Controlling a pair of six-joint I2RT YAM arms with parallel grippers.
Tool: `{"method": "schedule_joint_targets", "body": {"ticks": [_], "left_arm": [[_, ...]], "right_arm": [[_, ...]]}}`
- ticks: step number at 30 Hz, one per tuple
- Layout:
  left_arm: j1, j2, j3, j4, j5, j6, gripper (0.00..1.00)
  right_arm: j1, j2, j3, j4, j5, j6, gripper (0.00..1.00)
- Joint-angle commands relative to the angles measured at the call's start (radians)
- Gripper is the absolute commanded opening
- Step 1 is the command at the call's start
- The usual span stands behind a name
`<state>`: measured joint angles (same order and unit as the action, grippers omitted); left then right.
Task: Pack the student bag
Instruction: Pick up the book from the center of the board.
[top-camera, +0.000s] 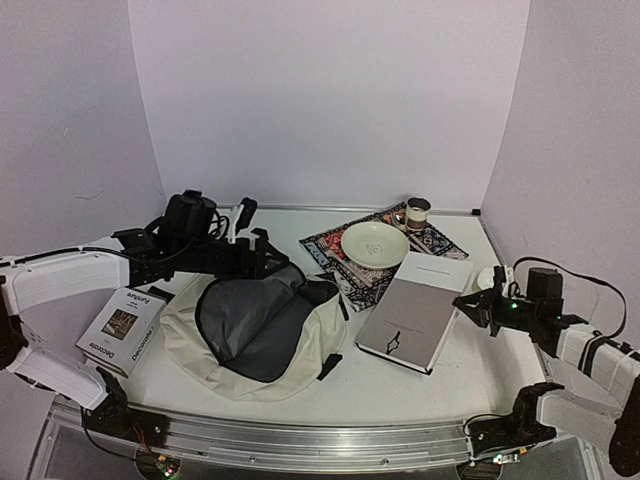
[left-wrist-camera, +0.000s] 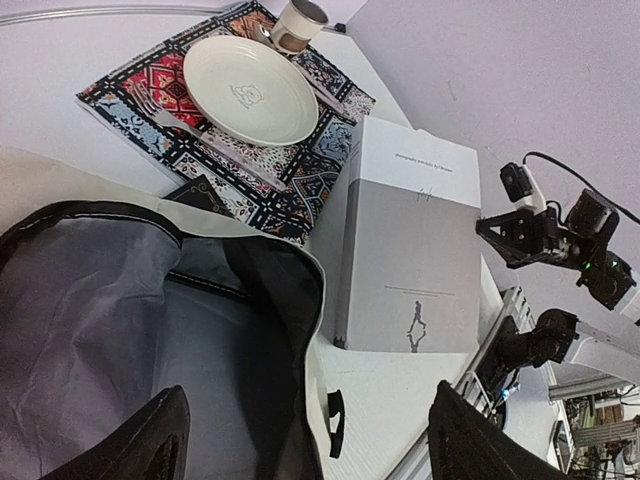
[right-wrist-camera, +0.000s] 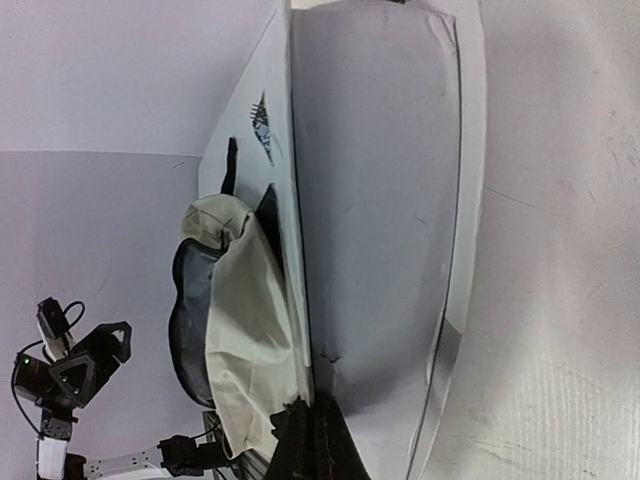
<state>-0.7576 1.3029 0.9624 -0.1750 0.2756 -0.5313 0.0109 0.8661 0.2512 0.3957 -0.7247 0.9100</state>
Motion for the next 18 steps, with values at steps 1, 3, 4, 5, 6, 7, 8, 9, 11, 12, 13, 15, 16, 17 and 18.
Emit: {"method": "schedule_joint_targets", "body": {"ticks": [1,3,4,5,6,7,8,9,11,12,13,15,16,17,18], "left_arm": [[-0.031,0.033,0.060,0.081,-0.001,-0.036,0.83],[-0.039,0.048,0.067,0.096,-0.001,-0.038,0.83],[-0.044,0.055,0.070,0.103,0.000,-0.040,0.83],[-0.048,0.064,0.074,0.114,0.000,-0.041,0.83],[-0.052,0.073,0.077,0.120,0.002,-0.043,0.83],[-0.056,0.083,0.081,0.131,0.006,-0.045,0.83],[-0.060,0.094,0.085,0.142,0.012,-0.048,0.83],[-0.065,0.108,0.090,0.153,0.018,-0.051,0.84],[-0.076,0.134,0.099,0.179,0.027,-0.060,0.84],[-0.081,0.145,0.104,0.195,0.032,-0.062,0.84],[-0.084,0.155,0.111,0.210,0.037,-0.065,0.84],[-0.087,0.178,0.125,0.233,0.045,-0.068,0.84],[-0.088,0.189,0.131,0.242,0.049,-0.069,0.84],[-0.088,0.201,0.138,0.254,0.056,-0.071,0.84],[-0.088,0.212,0.144,0.270,0.065,-0.074,0.84]], "right_arm": [[0.000,-0.058,0.094,-0.041,-0.117,0.000,0.00],[0.000,-0.072,0.115,-0.045,-0.140,0.008,0.00],[0.000,-0.075,0.126,-0.046,-0.154,0.011,0.00],[0.000,-0.075,0.147,-0.046,-0.171,0.013,0.00],[0.000,-0.073,0.159,-0.047,-0.186,0.012,0.00],[0.000,-0.071,0.175,-0.048,-0.196,0.014,0.00],[0.000,-0.068,0.190,-0.048,-0.206,0.015,0.00],[0.000,-0.067,0.201,-0.048,-0.217,0.016,0.00],[0.000,-0.059,0.228,-0.047,-0.234,0.019,0.00],[0.000,-0.056,0.240,-0.045,-0.242,0.021,0.00],[0.002,-0.053,0.253,-0.038,-0.249,0.027,0.00],[0.005,-0.047,0.274,-0.014,-0.263,0.048,0.00],[0.010,-0.043,0.282,0.003,-0.267,0.061,0.00],[0.017,-0.036,0.289,0.030,-0.270,0.079,0.00],[0.029,-0.026,0.296,0.061,-0.272,0.100,0.00]]}}
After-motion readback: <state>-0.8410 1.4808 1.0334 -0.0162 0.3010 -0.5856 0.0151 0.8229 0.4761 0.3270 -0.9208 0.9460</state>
